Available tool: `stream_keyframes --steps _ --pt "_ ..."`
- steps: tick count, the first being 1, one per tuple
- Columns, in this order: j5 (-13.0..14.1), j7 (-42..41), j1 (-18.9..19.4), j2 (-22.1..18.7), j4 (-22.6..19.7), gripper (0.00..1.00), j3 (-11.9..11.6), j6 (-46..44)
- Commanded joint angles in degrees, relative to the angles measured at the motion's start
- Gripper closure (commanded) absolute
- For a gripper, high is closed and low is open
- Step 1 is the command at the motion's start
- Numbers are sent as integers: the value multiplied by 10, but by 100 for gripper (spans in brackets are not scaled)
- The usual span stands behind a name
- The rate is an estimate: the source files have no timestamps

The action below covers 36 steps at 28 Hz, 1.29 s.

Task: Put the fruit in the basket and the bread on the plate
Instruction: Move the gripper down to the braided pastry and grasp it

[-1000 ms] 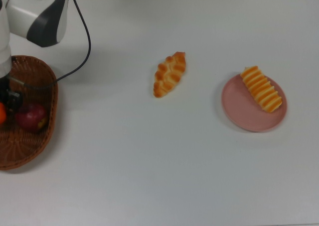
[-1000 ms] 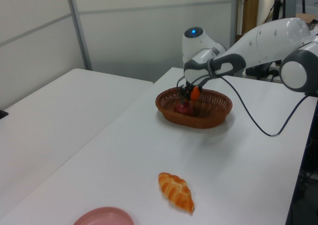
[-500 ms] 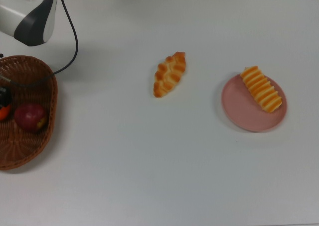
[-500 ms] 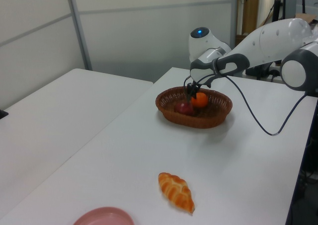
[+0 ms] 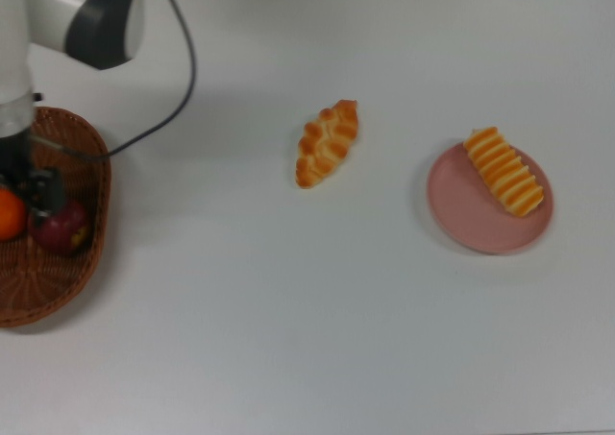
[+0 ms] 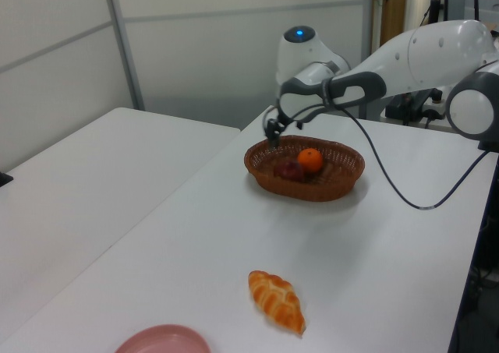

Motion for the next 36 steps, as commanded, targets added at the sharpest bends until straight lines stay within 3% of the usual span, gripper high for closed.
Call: stream_keyframes --steps 1,9,18,27,36 --pt "33 -9 61 -24 -20 0 -1 -60" --pt "40 -10 170 -33 -18 0 0 -249" --pt "64 -5 277 -32 -26 0 0 -333" --pt "67 14 335 -24 -50 0 0 -350" --pt "42 13 366 -18 -86 0 -1 -354"
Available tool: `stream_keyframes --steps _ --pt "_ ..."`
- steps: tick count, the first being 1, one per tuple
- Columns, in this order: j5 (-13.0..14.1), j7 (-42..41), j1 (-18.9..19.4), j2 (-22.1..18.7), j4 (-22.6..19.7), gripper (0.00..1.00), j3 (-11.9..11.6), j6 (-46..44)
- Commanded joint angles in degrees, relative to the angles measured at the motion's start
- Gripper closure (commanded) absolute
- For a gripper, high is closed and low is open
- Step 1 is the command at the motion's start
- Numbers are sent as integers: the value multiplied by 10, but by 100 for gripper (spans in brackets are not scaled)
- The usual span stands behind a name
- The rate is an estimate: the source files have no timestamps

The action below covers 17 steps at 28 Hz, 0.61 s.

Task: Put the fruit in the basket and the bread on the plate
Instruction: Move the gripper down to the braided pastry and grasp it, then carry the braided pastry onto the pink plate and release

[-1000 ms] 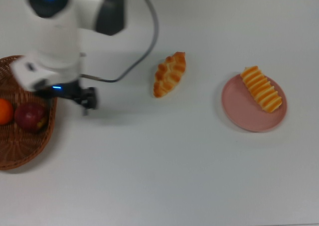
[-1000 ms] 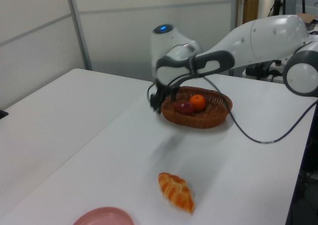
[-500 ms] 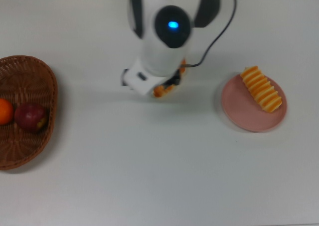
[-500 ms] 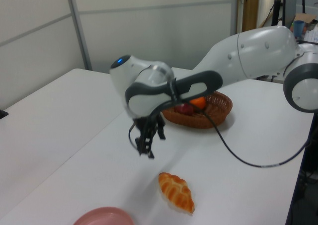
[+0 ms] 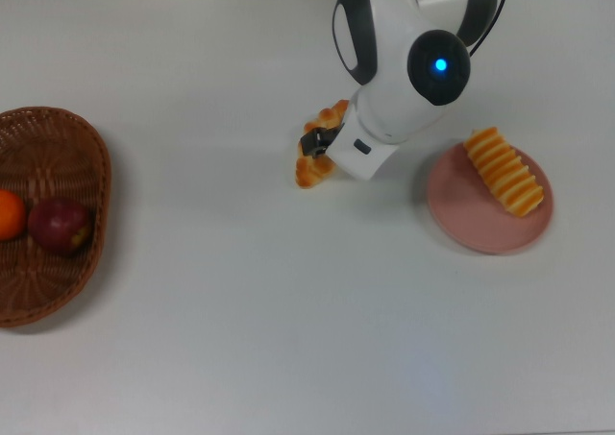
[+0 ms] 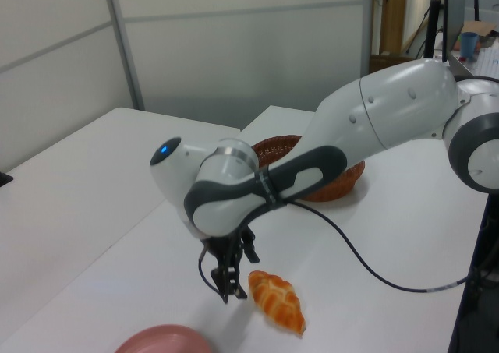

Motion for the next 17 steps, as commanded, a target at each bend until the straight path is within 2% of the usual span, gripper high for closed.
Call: stream_keyframes --steps 1,12,14,15,16,17 --pt "-16 1 15 -6 -30 0 -10 -12" --pt "-57 2 30 8 -50 2 -10 -12" --pt "-67 1 30 8 -55 18 -10 -12" --pt "-70 1 29 8 -56 29 -10 -12" --pt "-71 2 29 8 -56 66 -10 -11" --pt "-70 2 29 8 -55 82 -11 -11"
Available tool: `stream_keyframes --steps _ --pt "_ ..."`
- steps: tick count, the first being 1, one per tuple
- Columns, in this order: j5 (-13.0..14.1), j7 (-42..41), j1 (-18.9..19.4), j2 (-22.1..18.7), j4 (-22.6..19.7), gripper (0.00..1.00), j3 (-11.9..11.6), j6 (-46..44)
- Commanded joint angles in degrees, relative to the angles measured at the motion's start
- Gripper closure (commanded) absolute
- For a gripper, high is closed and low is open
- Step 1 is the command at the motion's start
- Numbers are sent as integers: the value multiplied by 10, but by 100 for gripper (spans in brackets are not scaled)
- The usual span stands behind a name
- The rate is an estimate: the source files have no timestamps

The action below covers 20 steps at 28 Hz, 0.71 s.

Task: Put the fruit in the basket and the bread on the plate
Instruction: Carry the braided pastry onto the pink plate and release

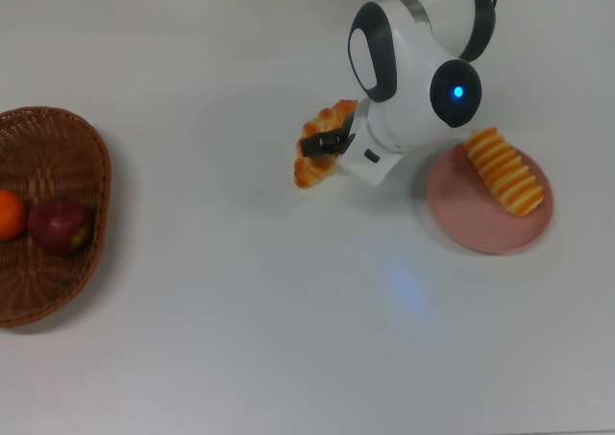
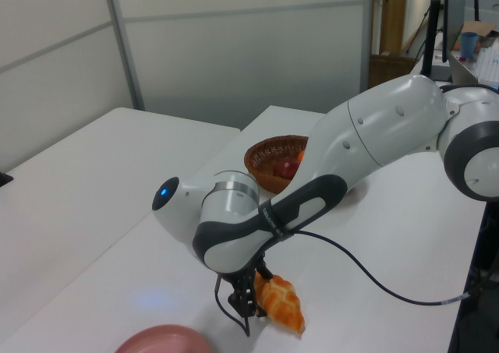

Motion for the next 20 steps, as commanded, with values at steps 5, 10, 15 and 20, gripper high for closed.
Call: stream_keyframes --steps 5,10,15,20 --pt "-9 26 9 -10 -9 100 -12 -10" --pt "-12 61 9 -10 -8 100 -12 -7" --pt "-8 61 8 -14 2 100 -12 -9" --pt "-1 58 6 -19 22 100 -12 -9"
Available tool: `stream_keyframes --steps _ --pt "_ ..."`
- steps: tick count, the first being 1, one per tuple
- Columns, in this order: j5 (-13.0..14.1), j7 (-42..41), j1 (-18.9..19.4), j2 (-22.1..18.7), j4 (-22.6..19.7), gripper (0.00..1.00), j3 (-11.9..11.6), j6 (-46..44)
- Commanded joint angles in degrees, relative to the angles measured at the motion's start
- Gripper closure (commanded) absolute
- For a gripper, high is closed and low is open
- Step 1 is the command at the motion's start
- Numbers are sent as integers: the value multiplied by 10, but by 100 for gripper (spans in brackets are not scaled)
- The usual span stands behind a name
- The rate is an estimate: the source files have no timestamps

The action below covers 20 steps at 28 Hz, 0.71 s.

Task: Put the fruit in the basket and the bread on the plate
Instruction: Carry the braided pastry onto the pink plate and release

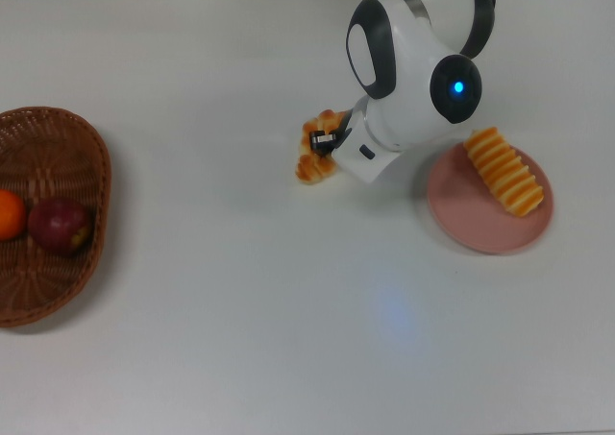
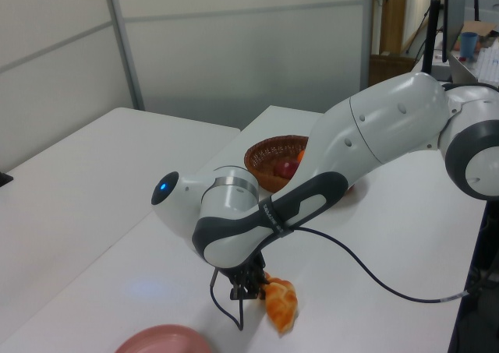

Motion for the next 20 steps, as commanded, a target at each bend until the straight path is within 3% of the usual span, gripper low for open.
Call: stream_keyframes --steps 1,9,16,20 --pt "4 8 6 -15 18 100 -7 -9" --pt "30 14 18 -20 68 100 1 14" --pt "36 40 23 -20 74 100 40 159" --pt "32 56 35 -18 71 100 52 230"
